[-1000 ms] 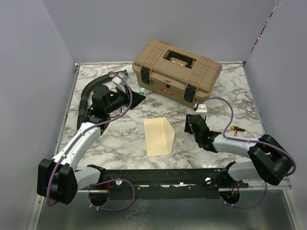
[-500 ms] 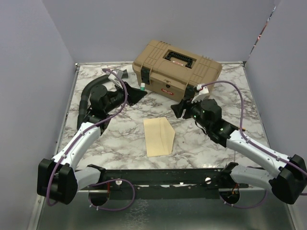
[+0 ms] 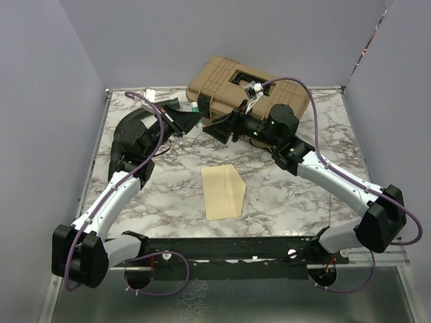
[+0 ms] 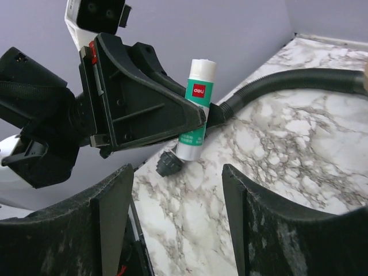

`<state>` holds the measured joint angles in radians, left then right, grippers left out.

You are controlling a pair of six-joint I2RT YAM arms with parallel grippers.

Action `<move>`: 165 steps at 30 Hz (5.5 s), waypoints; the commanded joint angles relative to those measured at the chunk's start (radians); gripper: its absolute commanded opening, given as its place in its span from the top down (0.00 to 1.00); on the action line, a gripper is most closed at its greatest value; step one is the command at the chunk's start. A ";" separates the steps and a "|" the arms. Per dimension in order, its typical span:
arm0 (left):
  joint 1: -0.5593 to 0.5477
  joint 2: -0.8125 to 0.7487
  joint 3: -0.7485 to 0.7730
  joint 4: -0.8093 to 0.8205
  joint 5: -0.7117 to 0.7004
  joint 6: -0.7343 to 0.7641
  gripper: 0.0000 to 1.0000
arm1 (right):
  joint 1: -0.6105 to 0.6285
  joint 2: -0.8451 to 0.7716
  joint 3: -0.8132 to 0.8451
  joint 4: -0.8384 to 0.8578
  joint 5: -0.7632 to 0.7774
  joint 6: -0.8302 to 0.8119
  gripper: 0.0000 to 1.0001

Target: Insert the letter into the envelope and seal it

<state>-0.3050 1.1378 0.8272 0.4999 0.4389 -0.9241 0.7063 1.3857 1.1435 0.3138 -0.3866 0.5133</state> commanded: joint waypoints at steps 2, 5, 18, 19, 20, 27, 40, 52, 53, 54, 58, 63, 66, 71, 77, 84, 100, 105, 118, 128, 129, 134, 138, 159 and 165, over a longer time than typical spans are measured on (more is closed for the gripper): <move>0.002 -0.023 0.049 0.059 -0.024 -0.052 1.00 | 0.011 0.067 0.087 -0.011 -0.113 0.062 0.35; 0.002 -0.023 0.049 0.078 -0.018 -0.063 1.00 | 0.012 0.099 0.120 -0.030 -0.128 0.076 0.45; 0.002 -0.033 0.050 0.165 0.051 -0.060 1.00 | 0.011 0.190 0.219 -0.014 -0.142 0.153 0.84; 0.003 -0.035 0.050 0.168 0.057 -0.057 1.00 | 0.010 0.183 0.214 0.005 -0.150 0.168 0.90; 0.002 -0.037 0.050 0.172 0.066 -0.052 1.00 | 0.007 0.174 0.205 0.022 -0.159 0.186 0.99; 0.004 -0.049 0.055 0.262 0.165 -0.040 1.00 | -0.107 0.131 0.075 0.474 -0.426 0.567 1.00; -0.002 -0.012 0.144 0.479 0.146 -0.124 1.00 | -0.155 0.340 0.153 1.291 -0.316 1.514 1.00; -0.006 -0.047 0.081 0.451 -0.091 -0.256 1.00 | -0.140 -0.085 0.086 0.180 -0.317 0.028 0.24; -0.007 -0.051 0.073 0.439 -0.103 -0.270 1.00 | -0.134 -0.114 0.066 0.152 -0.282 -0.091 0.24; -0.007 -0.056 0.066 0.426 -0.114 -0.284 1.00 | -0.126 -0.136 0.052 0.135 -0.243 -0.185 0.24; -0.007 -0.079 0.053 0.339 -0.164 -0.323 1.00 | -0.097 -0.151 0.054 0.096 -0.096 -0.485 0.26; -0.006 -0.071 0.076 0.279 -0.154 -0.376 1.00 | -0.030 -0.107 0.063 0.164 -0.028 -0.752 0.28; -0.007 -0.064 0.085 0.256 -0.146 -0.387 1.00 | 0.022 -0.064 0.081 0.196 -0.004 -0.864 0.29; -0.008 -0.062 0.093 0.227 -0.132 -0.384 1.00 | 0.104 -0.002 0.111 0.242 0.042 -0.961 0.32; -0.008 -0.068 0.090 0.207 -0.123 -0.385 1.00 | 0.138 0.040 0.136 0.286 0.105 -0.975 0.47; -0.007 -0.072 0.090 0.196 -0.111 -0.385 1.00 | 0.148 0.070 0.168 0.290 0.152 -0.961 0.52; -0.006 -0.088 0.081 0.193 -0.111 -0.322 1.00 | 0.151 0.093 0.253 0.198 0.137 -0.809 1.00; -0.007 -0.124 0.065 0.232 -0.129 -0.177 1.00 | 0.146 0.067 0.303 0.109 0.073 -0.403 1.00; -0.007 -0.151 0.076 0.303 -0.022 0.024 1.00 | 0.048 0.124 0.152 0.479 -0.085 0.777 1.00; -0.006 -0.160 0.061 0.309 -0.072 -0.081 1.00 | 0.049 0.040 0.086 0.466 -0.016 0.366 0.41; -0.007 -0.161 0.056 0.306 -0.078 -0.101 1.00 | 0.049 0.029 0.080 0.468 -0.033 0.227 0.34; -0.007 -0.167 0.043 0.263 -0.118 -0.201 1.00 | 0.051 -0.002 0.064 0.418 -0.102 -0.343 0.26; -0.008 -0.163 0.043 0.243 -0.144 -0.277 1.00 | 0.076 0.004 0.062 0.376 -0.040 -0.717 0.26; -0.006 -0.148 0.052 0.239 -0.132 -0.331 1.00 | 0.240 0.099 0.112 0.518 0.243 -1.015 0.57; -0.007 -0.151 0.050 0.239 -0.131 -0.333 1.00 | 0.240 0.098 0.115 0.533 0.263 -0.995 0.55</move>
<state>-0.3153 0.9894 0.8783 0.7322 0.3050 -1.2499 0.9428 1.4822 1.2255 0.7925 -0.1669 -0.5014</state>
